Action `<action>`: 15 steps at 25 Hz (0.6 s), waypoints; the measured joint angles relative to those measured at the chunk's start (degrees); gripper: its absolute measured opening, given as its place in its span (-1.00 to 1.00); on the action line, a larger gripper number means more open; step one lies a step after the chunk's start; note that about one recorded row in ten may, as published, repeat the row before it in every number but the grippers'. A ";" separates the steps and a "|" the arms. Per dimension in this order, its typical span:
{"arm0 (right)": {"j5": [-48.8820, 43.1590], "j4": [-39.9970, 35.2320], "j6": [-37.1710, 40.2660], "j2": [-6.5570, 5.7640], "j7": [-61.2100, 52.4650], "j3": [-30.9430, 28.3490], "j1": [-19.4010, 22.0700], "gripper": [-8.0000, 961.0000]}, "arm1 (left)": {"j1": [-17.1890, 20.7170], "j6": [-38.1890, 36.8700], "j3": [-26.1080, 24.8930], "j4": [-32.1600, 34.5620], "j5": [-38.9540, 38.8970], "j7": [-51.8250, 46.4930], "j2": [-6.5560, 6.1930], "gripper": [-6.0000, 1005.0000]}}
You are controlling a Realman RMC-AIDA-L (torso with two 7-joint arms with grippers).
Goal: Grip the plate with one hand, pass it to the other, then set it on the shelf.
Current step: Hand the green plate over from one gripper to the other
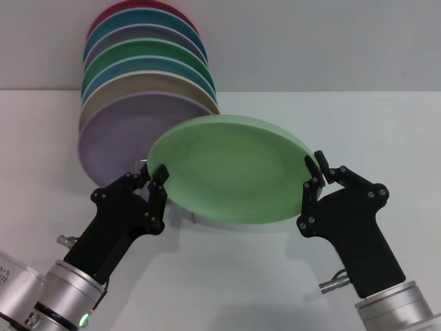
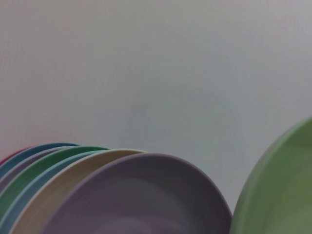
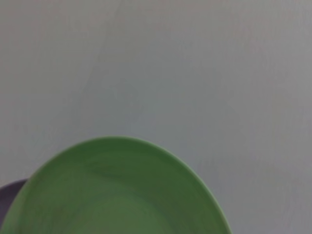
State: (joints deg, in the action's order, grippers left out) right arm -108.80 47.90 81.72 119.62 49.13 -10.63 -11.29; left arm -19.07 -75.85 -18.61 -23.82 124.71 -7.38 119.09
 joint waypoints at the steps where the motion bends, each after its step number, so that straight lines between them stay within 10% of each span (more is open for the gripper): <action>1: 0.00 0.00 -0.17 0.00 0.00 0.00 -0.01 -0.93 | -0.01 0.01 -0.04 0.00 0.00 0.00 0.00 -0.69; 15: -0.07 0.09 -0.42 -0.09 0.00 0.00 -0.04 -0.93 | -0.01 0.28 0.00 -0.03 0.08 0.10 0.00 -0.78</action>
State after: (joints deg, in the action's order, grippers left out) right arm -108.86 47.99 81.29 119.53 49.13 -10.63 -11.34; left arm -19.07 -75.58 -18.61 -23.85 124.80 -7.28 119.09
